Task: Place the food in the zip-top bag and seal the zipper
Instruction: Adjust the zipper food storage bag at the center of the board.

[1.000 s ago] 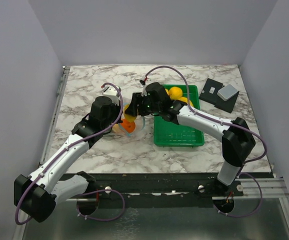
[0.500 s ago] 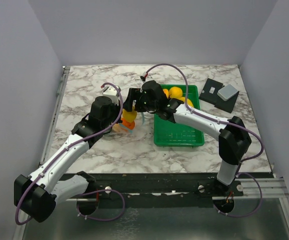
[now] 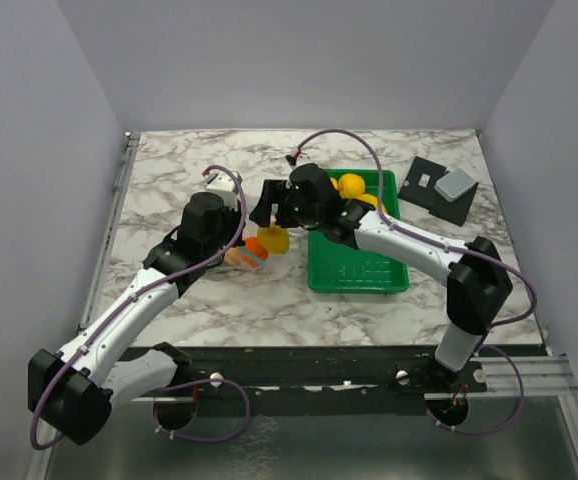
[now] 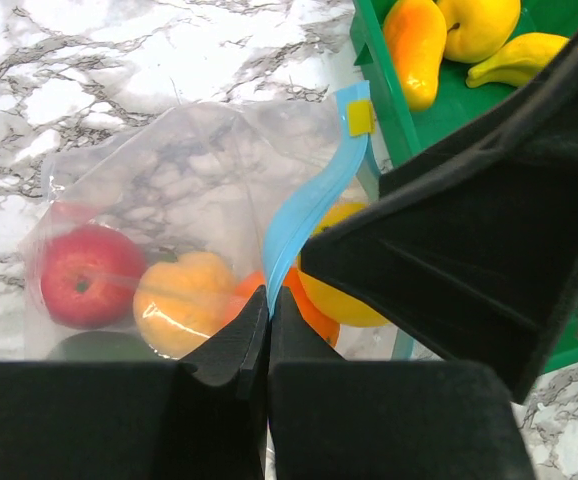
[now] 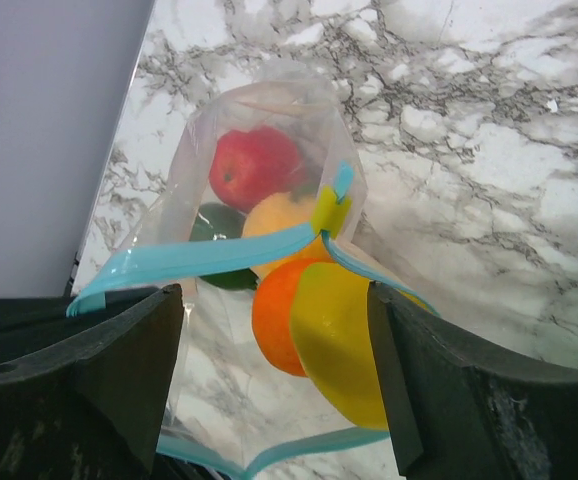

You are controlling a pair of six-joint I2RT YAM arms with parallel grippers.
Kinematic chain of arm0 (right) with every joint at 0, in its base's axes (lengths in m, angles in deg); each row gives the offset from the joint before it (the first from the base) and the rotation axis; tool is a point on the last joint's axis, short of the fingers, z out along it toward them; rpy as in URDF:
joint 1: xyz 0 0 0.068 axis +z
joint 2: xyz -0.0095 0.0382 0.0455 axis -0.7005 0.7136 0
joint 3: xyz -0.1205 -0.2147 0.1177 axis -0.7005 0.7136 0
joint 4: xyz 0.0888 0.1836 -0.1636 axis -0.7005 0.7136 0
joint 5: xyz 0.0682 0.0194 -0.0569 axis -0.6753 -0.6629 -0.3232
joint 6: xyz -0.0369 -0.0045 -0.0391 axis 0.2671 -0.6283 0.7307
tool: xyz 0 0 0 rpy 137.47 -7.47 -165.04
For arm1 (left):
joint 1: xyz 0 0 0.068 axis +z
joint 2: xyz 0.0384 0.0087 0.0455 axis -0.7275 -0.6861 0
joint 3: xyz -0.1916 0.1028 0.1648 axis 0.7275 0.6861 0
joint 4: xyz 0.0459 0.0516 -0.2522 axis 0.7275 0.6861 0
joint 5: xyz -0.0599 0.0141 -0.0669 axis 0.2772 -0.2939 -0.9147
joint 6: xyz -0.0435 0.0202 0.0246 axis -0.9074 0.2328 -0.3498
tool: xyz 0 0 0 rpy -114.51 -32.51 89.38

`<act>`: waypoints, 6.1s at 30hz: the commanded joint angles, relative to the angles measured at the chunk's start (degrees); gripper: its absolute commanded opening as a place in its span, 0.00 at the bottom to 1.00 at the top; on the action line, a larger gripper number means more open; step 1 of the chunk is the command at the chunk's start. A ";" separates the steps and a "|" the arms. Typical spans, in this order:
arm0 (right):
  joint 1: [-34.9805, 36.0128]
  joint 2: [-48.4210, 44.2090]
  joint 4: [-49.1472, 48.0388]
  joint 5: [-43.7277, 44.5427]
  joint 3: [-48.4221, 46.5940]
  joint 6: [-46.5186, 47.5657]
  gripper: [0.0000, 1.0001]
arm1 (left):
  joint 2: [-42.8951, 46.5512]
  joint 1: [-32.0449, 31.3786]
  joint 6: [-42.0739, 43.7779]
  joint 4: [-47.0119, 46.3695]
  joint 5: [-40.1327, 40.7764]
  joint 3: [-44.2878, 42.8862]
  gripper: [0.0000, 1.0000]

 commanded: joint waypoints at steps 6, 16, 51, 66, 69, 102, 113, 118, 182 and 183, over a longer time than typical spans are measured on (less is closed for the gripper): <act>0.40 -9.55 4.02 3.83 7.30 0.81 0.74 | 0.16 0.08 0.24 -0.94 0.54 0.12 0.00; 0.40 -14.45 2.01 0.47 14.57 0.69 0.58 | 0.03 0.06 0.16 -1.01 0.36 0.12 0.00; -0.20 0.69 4.14 5.21 5.53 -1.92 0.21 | 1.11 0.08 0.50 -0.98 0.54 0.42 0.00; -1.32 -7.59 8.82 4.93 5.83 5.14 0.01 | 5.18 0.09 -1.03 1.34 1.37 -0.40 0.00; -1.85 -8.77 11.77 2.94 3.71 7.25 0.01 | 5.46 0.10 -1.60 3.39 1.17 -2.31 0.00; -3.29 -3.91 43.77 -19.17 -20.95 21.97 0.01 | 0.60 0.04 -3.46 24.72 -21.71 -19.39 0.02; -6.08 -3.67 41.91 -13.79 -15.57 18.79 0.01 | 1.26 0.18 -3.41 29.19 -15.86 -16.25 0.00; -6.27 -5.71 43.75 -13.51 -19.04 18.72 0.01 | 0.55 0.18 -2.29 32.67 -18.02 -20.86 0.01; -6.37 -1.28 27.43 -5.30 -12.20 12.75 0.01 | -1.58 0.18 1.04 12.33 -3.72 -14.24 0.00; -6.37 -1.09 26.73 -5.70 -11.74 12.49 0.01 | -1.49 0.18 1.12 12.07 -3.09 -14.21 0.00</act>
